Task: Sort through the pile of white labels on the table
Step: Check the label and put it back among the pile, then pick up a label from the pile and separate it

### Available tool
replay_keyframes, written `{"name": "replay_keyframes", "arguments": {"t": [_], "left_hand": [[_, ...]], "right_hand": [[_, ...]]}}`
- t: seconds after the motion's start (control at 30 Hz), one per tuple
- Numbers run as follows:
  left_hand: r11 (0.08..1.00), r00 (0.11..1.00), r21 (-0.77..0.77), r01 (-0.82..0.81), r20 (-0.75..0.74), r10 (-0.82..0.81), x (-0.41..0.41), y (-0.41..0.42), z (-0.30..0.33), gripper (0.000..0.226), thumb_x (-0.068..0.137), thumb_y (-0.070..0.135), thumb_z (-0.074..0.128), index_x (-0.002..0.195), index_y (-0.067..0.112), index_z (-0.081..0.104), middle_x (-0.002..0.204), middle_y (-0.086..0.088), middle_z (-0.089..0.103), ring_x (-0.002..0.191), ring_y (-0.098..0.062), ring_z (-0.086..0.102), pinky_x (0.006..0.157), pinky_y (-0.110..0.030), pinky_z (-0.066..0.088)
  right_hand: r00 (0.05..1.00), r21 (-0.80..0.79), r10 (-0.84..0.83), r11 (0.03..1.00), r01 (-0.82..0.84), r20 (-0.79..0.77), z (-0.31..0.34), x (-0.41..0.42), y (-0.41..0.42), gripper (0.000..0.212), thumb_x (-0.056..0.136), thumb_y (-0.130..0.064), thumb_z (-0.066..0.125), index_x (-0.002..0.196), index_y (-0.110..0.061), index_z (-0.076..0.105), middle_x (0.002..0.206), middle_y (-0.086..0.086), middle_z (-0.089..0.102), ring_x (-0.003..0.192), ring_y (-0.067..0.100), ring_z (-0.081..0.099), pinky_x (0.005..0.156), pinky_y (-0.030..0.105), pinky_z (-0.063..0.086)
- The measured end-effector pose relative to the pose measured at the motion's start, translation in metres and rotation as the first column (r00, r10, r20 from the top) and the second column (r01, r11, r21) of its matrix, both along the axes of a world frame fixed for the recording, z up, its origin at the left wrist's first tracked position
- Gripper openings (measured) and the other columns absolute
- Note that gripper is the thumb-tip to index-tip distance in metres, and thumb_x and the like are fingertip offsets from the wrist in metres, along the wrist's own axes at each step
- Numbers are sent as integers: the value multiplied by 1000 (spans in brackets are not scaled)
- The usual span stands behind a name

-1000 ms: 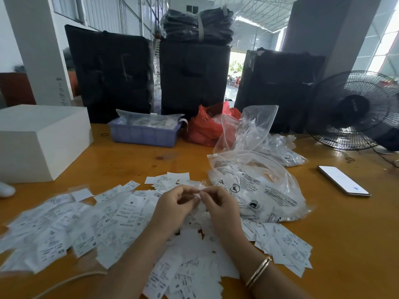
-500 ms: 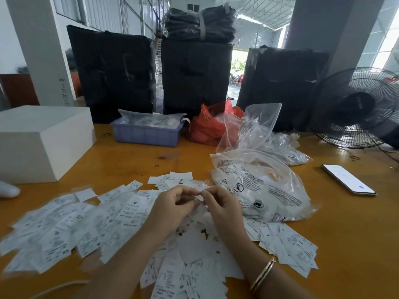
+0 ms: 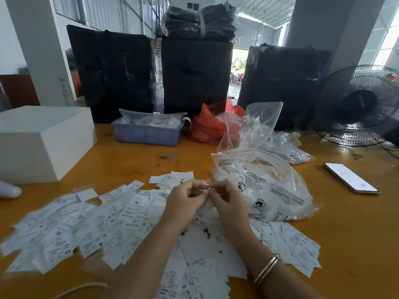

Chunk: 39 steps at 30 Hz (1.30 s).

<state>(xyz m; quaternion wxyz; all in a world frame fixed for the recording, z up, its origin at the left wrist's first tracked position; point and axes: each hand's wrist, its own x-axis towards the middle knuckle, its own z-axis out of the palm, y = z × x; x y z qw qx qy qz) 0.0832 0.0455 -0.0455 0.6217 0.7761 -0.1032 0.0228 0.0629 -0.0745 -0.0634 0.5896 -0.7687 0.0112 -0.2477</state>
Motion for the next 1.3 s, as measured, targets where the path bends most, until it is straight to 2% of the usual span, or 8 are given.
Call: {"name": "replay_keyframes", "arguments": {"t": [0.3,0.43,0.57,0.7,0.8,0.93,1.1,1.3], "left_hand": [[997,1000,-66,28,-6,-29,-5,-9,-2,20,87,14,67,88,34,65,89,15,67,79,10,62,61,-5,48],[999,999,42,21,30,-22,-11,6,-10,22,88,18,66,86,40,62,89,20,65,80,10,59,58,-2,44],[979,990,205,-10,138,-19,-12,35,-8,28,87,14,66,89,41,60,86,11,66,79,0,62,62,-6,48],[967,983,248,-61,185,15,-12,77,-4,31,84,8,67,91,38,62,83,8,67,79,8,60,61,-7,48],[959,986,267,-92,159,50,-12,104,-4,32,84,9,68,92,39,64,82,15,68,75,-3,64,57,-13,49],[867,971,450,-212,197,135,-4,125,-8,27,86,12,66,99,36,63,75,8,68,69,-11,63,57,-23,52],[594,904,690,-412,390,174,4,129,-5,30,85,17,66,114,24,64,121,4,58,100,-16,55,79,-27,46],[640,860,672,-373,510,-34,1,89,20,23,91,25,58,113,28,63,108,14,64,98,-5,54,86,-23,41]], "right_hand": [[999,78,-6,997,2,44,10,-1,-10,13,88,-10,62,90,-23,61,80,-2,63,64,3,54,58,17,48],[965,74,-224,974,215,139,36,12,-48,14,91,-7,55,94,-18,64,77,-2,63,47,-1,45,43,12,38],[921,-287,-390,880,378,15,42,37,-99,24,94,-5,49,106,-12,68,108,3,69,52,0,49,45,12,38],[870,-733,-412,675,91,-271,31,60,-127,33,93,-22,55,123,-10,61,132,8,57,112,22,55,87,27,42],[819,-823,-441,564,-64,-366,25,70,-126,38,92,-38,55,115,-10,63,121,10,62,113,27,54,91,32,43],[842,-797,-463,600,68,-277,24,70,-120,18,85,-27,63,82,-12,72,91,5,69,84,21,60,76,34,51],[832,-734,-486,661,152,-266,24,67,-119,29,85,-21,60,58,-10,60,68,2,59,66,19,54,67,32,43],[862,-708,-500,636,307,-76,26,62,-118,31,86,-14,50,55,-15,46,56,-1,47,53,15,41,53,28,31]]}}
